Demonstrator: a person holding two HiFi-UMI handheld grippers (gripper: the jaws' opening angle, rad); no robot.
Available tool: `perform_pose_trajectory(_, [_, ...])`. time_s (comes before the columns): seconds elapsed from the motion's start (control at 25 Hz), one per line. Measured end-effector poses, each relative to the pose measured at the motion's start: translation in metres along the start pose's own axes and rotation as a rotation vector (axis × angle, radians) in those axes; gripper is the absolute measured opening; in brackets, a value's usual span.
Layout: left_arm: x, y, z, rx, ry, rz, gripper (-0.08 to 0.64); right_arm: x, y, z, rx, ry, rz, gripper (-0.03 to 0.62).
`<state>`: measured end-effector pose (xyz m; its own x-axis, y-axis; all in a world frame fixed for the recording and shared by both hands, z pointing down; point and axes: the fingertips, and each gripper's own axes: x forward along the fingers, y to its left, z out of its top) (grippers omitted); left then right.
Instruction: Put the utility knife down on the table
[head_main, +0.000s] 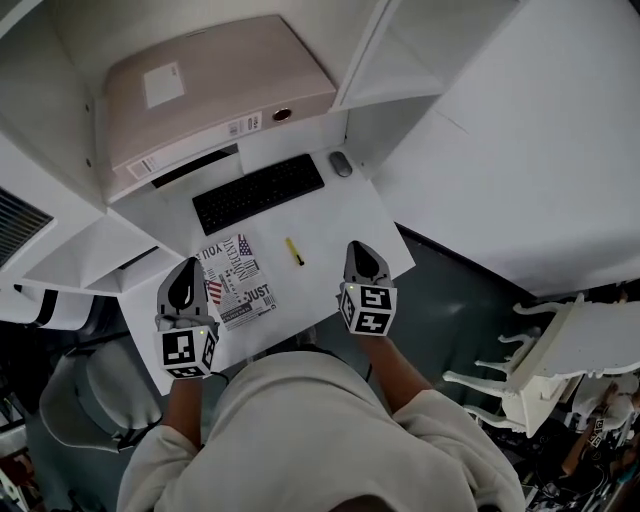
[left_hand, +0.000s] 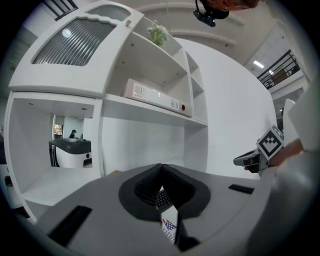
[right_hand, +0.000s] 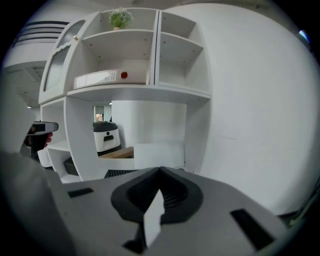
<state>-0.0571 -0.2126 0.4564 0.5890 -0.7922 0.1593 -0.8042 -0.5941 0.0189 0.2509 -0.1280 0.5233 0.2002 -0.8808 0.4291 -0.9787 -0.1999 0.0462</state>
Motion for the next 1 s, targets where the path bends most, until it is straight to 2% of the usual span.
perform_pose_trajectory(0.48, [-0.008,-0.03,0.022,0.038,-0.053,-0.098,0.0,-0.087,-0.013,0.031,0.035,-0.179,-0.08,0.003])
perform_pose_trajectory(1.0, [-0.018,-0.039,0.03,0.051,-0.07,-0.141,0.0,-0.131,-0.013,0.04,0.043,-0.256,-0.132,0.002])
